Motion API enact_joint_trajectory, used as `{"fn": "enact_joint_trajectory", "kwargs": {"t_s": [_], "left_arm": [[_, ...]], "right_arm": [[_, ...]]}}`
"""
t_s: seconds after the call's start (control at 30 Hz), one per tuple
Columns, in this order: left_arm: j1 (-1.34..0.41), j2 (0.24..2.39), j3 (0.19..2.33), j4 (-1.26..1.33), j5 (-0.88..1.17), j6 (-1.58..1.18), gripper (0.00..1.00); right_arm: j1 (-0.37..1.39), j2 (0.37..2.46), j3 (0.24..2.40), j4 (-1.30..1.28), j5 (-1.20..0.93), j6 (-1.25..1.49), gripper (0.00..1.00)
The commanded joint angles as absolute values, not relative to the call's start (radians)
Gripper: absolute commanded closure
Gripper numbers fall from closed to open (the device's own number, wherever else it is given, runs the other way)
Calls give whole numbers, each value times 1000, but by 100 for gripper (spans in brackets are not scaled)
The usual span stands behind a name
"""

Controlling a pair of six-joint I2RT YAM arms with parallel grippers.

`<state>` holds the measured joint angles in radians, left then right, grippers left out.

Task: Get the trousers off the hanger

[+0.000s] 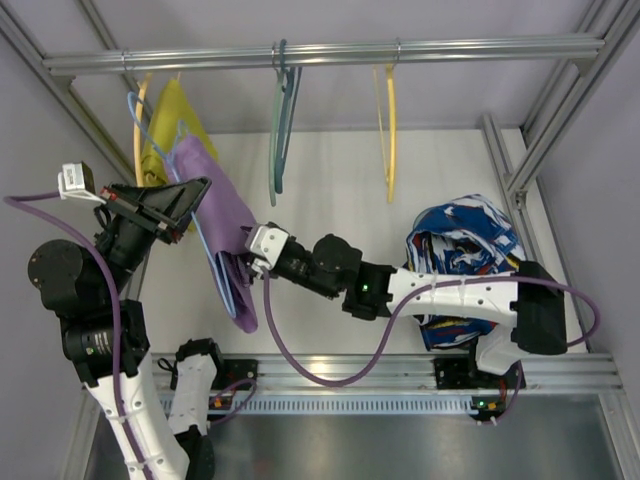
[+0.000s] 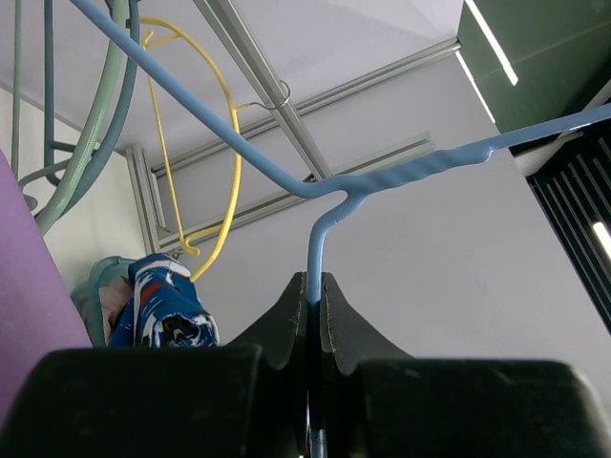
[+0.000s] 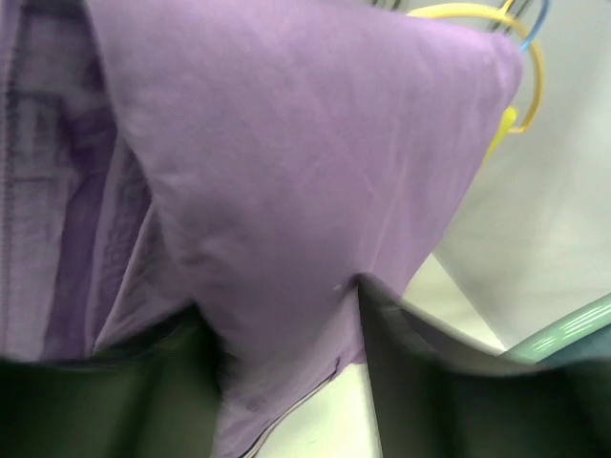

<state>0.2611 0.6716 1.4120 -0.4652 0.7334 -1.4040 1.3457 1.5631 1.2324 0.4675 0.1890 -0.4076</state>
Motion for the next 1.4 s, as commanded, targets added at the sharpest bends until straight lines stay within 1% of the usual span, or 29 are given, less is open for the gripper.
{"fn": "enact_joint_trajectory", "kwargs": {"t_s": [0.0,0.03,0.1,0.13,0.17,0.2,0.5,0.7,1.03,1.37], "left_arm": [[268,672,1457,-360,722,-1428,100],[268,672,1456,-360,723,-1427,100],[268,670,1450,-360,724,-1425,100],[268,670,1448,-360,727,-1425,100],[268,669,1444,-360,727,-1424,100],[267,669,1440,-360,726,-1422,100],[268,660,1402,-362,730,-1390,100],[268,632,1333,-365,735,-1347,100],[268,563,1192,-416,767,-1247,100],[268,476,1049,-480,781,-1154,100]], "right_arm": [[1312,1557,1305,532,229,-396,58],[1307,1549,1308,529,244,-400,72],[1301,1542,1318,515,258,-408,85],[1298,1530,1319,512,267,-410,94],[1292,1520,1325,506,268,-410,98],[1286,1516,1331,490,270,-405,100],[1258,1424,1408,388,264,-312,100],[1258,1371,1480,313,253,-278,100],[1259,1318,1595,265,222,-347,100],[1259,1324,1795,238,186,-382,100]]}}
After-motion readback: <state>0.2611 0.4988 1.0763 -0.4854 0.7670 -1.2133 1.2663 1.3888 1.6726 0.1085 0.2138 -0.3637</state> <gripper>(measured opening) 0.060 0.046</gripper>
